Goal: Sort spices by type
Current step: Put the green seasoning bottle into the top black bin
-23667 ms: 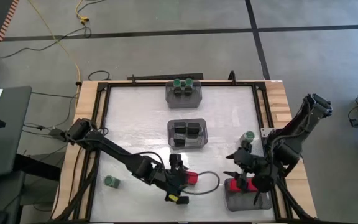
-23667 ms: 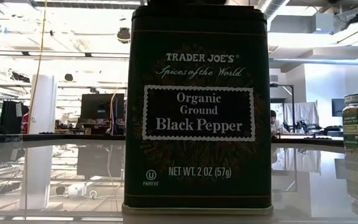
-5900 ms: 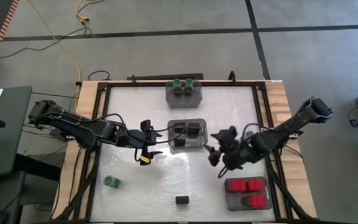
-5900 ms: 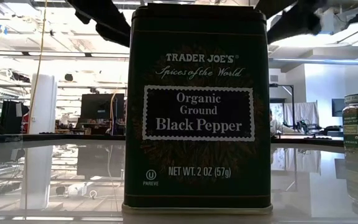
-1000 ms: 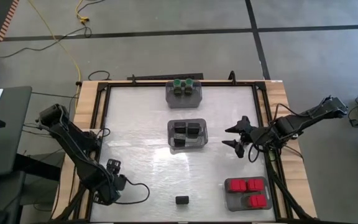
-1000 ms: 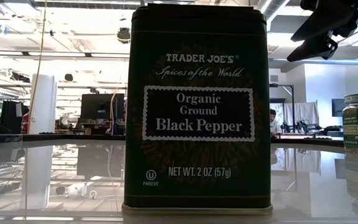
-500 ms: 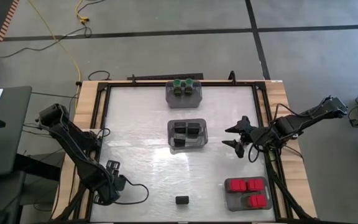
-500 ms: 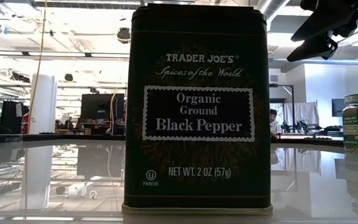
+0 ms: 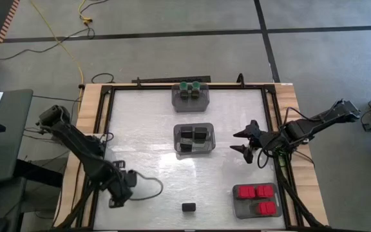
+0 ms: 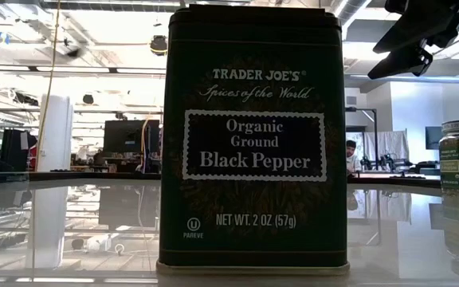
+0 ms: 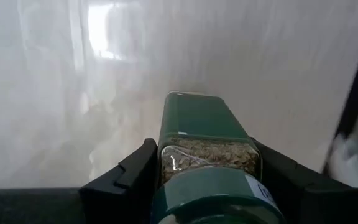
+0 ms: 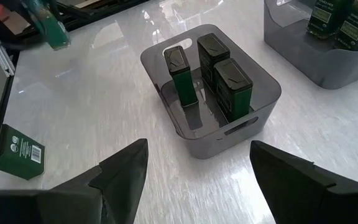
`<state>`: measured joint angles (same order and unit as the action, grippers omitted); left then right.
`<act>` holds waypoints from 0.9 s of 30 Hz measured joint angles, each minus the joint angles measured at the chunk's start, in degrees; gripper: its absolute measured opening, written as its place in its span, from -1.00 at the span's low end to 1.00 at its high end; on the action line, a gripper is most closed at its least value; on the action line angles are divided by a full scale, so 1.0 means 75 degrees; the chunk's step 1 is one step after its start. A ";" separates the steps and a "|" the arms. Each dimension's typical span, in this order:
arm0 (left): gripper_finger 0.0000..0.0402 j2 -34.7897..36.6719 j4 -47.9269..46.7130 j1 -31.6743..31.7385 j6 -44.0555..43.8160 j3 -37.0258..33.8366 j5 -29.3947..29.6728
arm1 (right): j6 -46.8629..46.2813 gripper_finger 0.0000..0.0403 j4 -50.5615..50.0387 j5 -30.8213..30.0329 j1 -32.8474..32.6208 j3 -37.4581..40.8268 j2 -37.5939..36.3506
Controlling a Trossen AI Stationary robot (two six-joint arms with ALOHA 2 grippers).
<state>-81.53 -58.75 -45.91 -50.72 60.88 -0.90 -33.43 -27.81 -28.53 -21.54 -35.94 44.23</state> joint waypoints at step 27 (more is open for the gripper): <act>-0.02 -0.0267 0.0113 0.6873 0.4705 0.4636 0.2227 | 0.0003 0.55 0.0286 0.0000 0.0003 -0.0003 -0.0001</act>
<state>-83.53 -57.90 5.63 -15.43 95.66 15.80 -33.41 -25.67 -28.53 -21.52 -35.97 44.22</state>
